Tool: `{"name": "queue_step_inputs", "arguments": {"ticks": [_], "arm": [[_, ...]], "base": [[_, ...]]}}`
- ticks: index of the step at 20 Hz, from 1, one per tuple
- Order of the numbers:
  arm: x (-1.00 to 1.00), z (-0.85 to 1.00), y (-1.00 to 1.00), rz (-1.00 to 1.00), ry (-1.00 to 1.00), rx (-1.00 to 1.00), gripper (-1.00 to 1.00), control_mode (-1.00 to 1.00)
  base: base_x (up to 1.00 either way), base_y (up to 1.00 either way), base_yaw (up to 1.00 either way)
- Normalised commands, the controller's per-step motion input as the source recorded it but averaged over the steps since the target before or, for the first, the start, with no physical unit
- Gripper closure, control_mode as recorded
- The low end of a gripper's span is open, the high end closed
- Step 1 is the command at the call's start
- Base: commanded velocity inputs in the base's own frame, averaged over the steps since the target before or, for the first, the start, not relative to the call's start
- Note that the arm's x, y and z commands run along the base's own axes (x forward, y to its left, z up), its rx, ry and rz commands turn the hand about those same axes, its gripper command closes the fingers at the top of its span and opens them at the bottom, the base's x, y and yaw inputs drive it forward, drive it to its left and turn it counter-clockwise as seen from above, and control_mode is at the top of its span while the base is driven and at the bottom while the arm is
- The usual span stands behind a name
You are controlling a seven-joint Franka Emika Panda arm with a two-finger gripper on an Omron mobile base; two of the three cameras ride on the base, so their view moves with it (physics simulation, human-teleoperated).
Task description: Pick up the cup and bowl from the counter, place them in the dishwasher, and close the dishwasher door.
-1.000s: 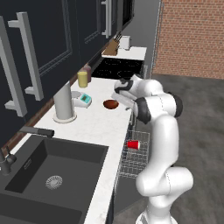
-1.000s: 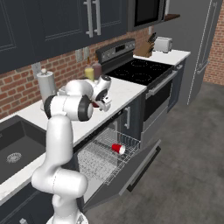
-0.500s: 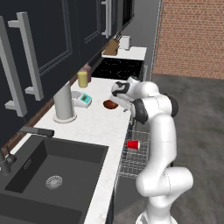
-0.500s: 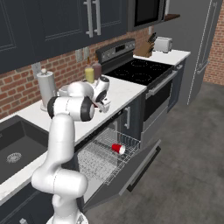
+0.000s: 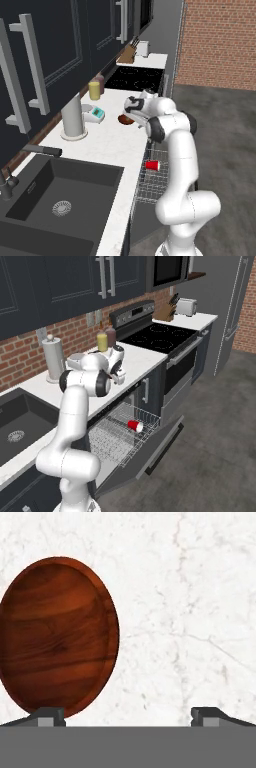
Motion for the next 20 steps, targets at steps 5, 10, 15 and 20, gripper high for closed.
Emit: {"name": "queue_step_inputs", "arguments": {"ticks": [5,10,15,20], "arm": [[0.41,-0.09,0.0,-0.04,0.0,0.0,-1.0,-1.0],[0.15,-0.16,0.0,-0.05,0.02,0.0,-1.0,-1.0],[0.0,-0.25,0.04,-0.05,0.02,0.0,-1.0,-1.0],[0.0,-0.38,0.22,-0.04,0.04,-0.03,1.0,-1.0]], "base": [[0.0,0.0,0.0],[0.0,0.0,0.0],[0.0,0.0,0.0],[0.0,0.0,0.0]]}}
